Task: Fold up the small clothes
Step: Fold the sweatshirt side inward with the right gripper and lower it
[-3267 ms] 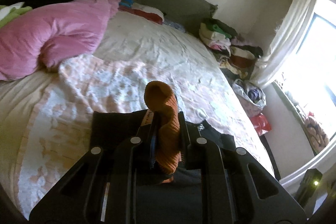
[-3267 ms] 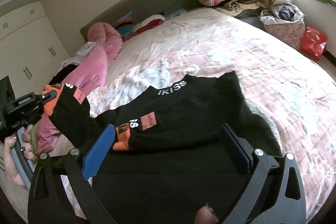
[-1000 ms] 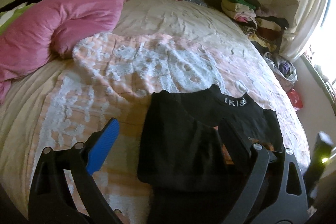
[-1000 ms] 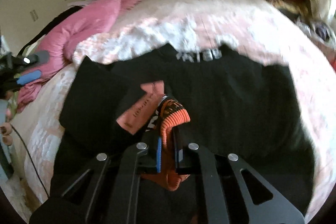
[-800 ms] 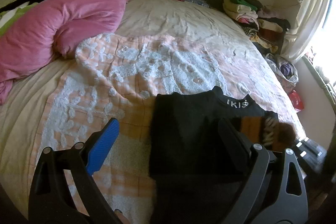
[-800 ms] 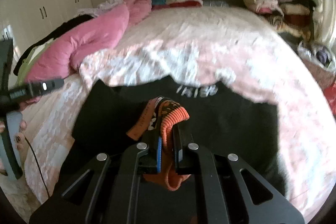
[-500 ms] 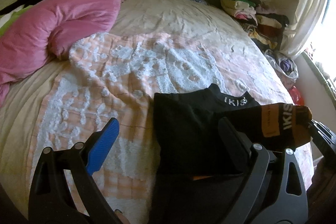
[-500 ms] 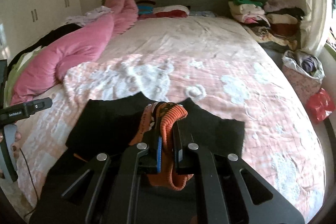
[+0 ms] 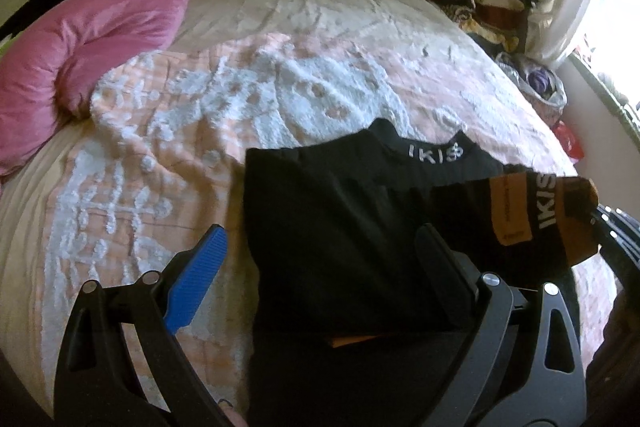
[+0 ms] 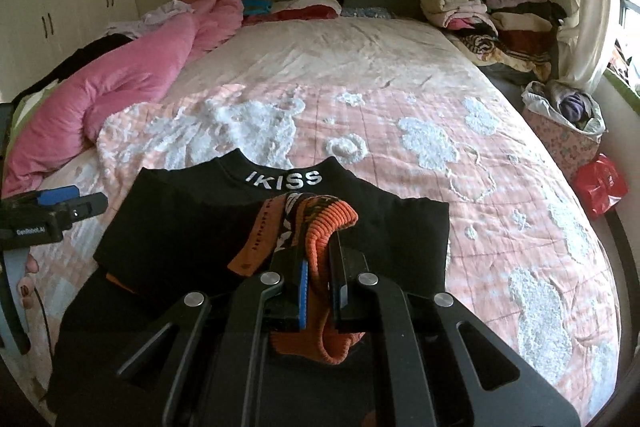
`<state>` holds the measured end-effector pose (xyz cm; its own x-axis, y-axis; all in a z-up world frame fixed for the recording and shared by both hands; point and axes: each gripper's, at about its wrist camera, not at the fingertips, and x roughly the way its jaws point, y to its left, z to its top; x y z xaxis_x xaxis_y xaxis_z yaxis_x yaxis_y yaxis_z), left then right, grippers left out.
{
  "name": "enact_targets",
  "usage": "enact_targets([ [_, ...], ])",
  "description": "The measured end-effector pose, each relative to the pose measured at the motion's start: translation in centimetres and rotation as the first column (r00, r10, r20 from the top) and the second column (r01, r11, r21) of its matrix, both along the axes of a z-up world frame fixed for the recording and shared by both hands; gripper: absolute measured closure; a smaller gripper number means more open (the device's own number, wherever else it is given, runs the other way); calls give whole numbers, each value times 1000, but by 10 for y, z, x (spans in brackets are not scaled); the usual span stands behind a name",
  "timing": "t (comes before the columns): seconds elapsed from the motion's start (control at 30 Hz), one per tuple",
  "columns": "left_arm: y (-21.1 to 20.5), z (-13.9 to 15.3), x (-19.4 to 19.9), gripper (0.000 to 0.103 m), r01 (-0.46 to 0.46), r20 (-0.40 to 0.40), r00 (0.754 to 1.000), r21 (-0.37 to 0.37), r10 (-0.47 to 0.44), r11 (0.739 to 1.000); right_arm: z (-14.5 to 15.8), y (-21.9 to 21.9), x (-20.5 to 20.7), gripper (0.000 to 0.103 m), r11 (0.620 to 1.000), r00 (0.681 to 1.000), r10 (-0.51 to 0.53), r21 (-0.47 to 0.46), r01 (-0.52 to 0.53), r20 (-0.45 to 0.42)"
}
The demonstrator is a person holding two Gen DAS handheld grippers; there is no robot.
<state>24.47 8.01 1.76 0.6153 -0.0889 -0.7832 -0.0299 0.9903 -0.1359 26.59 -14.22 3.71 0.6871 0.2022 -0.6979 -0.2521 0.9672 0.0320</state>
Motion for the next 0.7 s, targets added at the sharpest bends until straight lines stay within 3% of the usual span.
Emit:
enact_targets([
  [0.33,-16,-18,9,23,39,-34,999,19,-38,999,-11,-3,4,95,1000,1000,-12,-8,12,-23],
  [0.7,-25,-31,15,23,63,-67,996,27,-61,998,-18,-9,7,90,999,998,-36,-13,35,-44],
])
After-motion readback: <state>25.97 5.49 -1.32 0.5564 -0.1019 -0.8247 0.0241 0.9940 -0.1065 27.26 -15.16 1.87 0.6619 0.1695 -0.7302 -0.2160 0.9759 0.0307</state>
